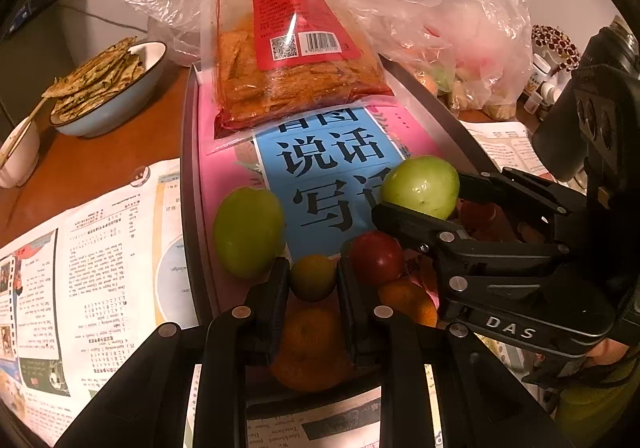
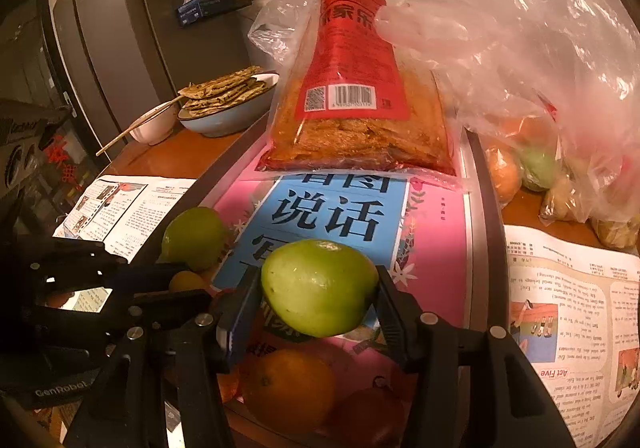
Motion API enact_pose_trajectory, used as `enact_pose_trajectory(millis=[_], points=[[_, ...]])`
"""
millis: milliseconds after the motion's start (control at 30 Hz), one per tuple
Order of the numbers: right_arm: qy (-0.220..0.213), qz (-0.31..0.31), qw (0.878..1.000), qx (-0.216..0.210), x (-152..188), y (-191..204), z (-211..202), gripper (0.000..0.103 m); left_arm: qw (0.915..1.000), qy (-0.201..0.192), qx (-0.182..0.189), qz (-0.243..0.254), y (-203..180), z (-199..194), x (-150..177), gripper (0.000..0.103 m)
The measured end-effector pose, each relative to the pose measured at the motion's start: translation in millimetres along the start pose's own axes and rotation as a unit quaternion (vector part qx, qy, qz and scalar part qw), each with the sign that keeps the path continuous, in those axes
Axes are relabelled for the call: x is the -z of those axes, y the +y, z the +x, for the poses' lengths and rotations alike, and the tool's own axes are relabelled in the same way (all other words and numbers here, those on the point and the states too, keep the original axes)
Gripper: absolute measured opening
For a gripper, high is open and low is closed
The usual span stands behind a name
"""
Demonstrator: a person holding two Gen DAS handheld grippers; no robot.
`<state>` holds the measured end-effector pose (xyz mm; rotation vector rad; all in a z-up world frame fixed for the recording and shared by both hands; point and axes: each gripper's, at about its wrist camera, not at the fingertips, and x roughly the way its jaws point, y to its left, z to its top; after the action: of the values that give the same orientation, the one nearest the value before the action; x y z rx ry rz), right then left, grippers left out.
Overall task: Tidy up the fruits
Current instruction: 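Lower and release the kiwi on the book with the left tool while the right tool releases the apple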
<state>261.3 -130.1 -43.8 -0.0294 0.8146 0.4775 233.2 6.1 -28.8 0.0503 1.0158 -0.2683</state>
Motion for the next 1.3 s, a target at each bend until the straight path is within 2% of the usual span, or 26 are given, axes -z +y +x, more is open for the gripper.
enact_pose_trajectory(millis=[300, 867, 1067, 1133, 1300], points=[[0.006, -0.018, 1.0, 0.017, 1.2, 6.5, 1.3, 0.055, 1.0, -0.001, -0.001, 0.001, 0.2, 0.2, -0.2, 0.024], [0.006, -0.009, 1.0, 0.009, 2.3, 3.2, -2.3, 0.056, 1.0, -0.005, 0.003, -0.005, 2.5, -2.1, 2.2, 0.024], [-0.003, -0.002, 1.0, 0.004, 5.1, 0.2, -11.3, 0.061, 0.9999, -0.004, 0.007, -0.008, 3.2, -1.2, 2.3, 0.024], [-0.013, 0.0, 1.0, -0.002, 5.7, -1.3, -17.5, 0.067, 0.9999, -0.004, 0.007, -0.008, 3.1, -1.4, 2.4, 0.024], [-0.027, 0.004, 1.0, -0.003, 5.9, -2.9, -28.3, 0.068, 0.9999, -0.003, 0.009, -0.008, 2.3, -0.1, 1.8, 0.024]])
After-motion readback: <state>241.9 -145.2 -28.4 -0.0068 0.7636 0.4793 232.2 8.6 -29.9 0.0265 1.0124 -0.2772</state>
